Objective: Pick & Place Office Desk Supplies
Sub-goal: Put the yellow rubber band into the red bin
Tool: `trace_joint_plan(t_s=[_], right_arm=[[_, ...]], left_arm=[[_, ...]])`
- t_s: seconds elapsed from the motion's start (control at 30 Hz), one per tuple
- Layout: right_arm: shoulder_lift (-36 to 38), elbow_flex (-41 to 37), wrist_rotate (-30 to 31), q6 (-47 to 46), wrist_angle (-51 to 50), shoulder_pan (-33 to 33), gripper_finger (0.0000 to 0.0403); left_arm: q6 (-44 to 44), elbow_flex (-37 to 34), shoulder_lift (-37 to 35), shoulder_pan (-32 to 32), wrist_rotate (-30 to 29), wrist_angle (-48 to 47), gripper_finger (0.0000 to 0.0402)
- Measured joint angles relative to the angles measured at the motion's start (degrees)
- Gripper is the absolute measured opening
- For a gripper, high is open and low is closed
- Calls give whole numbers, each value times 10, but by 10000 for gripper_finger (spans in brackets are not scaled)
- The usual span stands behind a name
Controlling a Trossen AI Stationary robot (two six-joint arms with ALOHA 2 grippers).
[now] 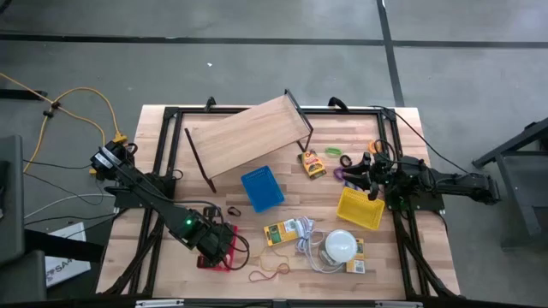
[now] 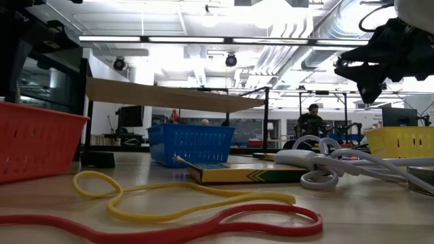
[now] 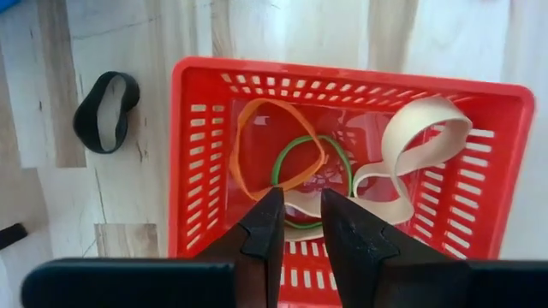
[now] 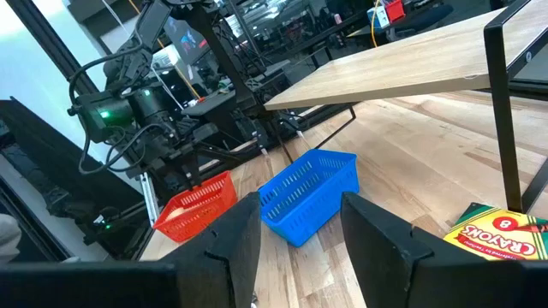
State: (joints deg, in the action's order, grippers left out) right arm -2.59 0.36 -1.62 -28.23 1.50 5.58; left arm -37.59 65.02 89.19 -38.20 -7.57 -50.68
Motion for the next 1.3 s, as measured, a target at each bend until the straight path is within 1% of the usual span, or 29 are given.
trace_joint_plan(t_s=[0.2, 0.5, 0.73, 0.97, 1.13, 1.3], right_arm=[[0, 0, 0, 0, 0, 0, 150], [0, 0, 0, 0, 0, 0, 150], [0, 0, 0, 0, 0, 0, 150], [0, 0, 0, 0, 0, 0, 150], [0, 0, 0, 0, 0, 0, 150], [0, 0, 0, 0, 0, 0, 150]], left_arm=[[42, 20, 0, 20, 17, 4, 76], [133, 70, 0, 46, 18, 5, 76], [136, 72, 0, 54, 19, 10, 76], [138, 72, 11, 58, 29, 56, 76], [153, 72, 50, 66, 73, 112, 76], [186, 79, 86, 70, 80, 162, 76]])
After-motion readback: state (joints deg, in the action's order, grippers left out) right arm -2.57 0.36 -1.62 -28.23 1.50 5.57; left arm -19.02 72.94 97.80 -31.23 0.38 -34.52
